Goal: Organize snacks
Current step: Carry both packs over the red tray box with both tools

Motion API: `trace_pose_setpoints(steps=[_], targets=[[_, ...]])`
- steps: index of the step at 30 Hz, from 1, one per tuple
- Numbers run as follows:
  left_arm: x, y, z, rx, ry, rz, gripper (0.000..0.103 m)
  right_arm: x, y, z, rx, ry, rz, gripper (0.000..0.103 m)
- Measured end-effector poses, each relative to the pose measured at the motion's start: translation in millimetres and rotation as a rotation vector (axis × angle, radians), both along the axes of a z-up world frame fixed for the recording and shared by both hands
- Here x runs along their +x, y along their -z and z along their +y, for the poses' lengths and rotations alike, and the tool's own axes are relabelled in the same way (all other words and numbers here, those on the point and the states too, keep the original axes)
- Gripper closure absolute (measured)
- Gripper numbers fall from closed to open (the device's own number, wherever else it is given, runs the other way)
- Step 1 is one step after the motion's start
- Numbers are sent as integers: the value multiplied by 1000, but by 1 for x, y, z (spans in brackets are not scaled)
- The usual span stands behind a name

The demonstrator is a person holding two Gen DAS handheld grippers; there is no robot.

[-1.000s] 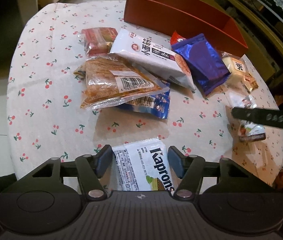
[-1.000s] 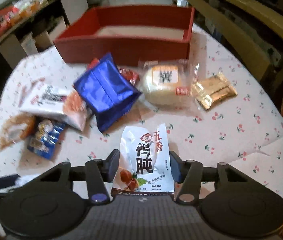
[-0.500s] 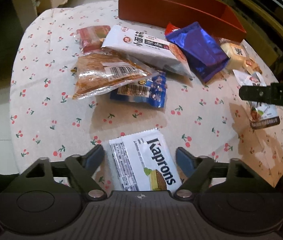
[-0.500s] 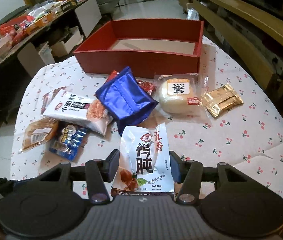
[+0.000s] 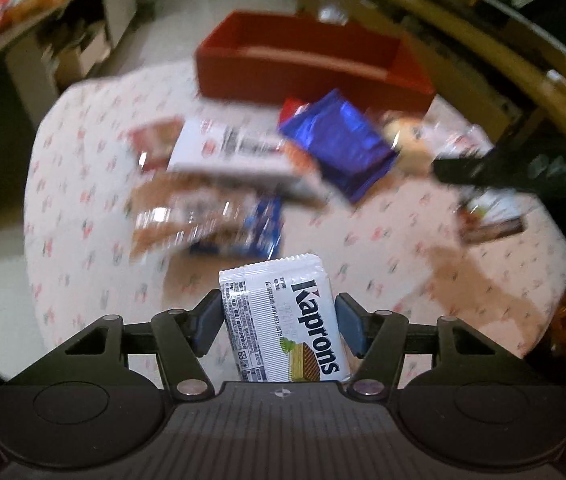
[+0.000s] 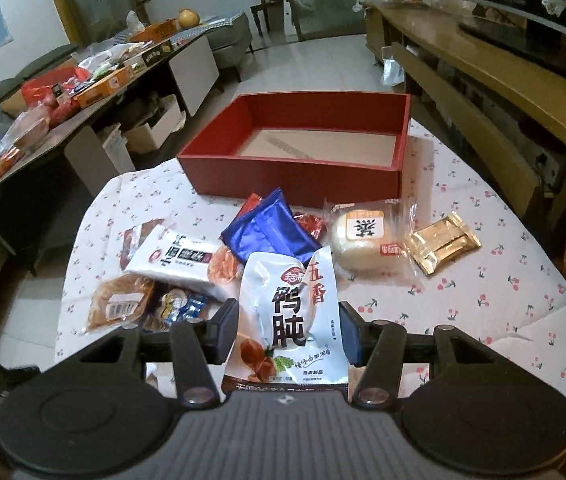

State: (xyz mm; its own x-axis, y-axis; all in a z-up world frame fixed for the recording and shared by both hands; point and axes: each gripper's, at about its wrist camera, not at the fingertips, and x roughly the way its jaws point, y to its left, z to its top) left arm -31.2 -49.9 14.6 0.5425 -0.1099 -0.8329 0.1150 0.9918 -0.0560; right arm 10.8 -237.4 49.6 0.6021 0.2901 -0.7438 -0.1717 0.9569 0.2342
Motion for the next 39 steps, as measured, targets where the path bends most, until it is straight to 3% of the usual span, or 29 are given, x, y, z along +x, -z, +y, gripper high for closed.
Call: trace_pose_setpoints(steps=[13,26,32,39], targets=[[92,-31,7,-107,-6,-102,36,68,2,1,-2,46,22,39],[218,-46,-4,-82,4,-207,36,186,-5,9,9,86,-15,39],[270,-31,-5,-54,-6,-241,36,233,16,19,-21,81,2,39],[288,10,-8,-7,13,-179,36,252,53,28,-92,54,52,39]])
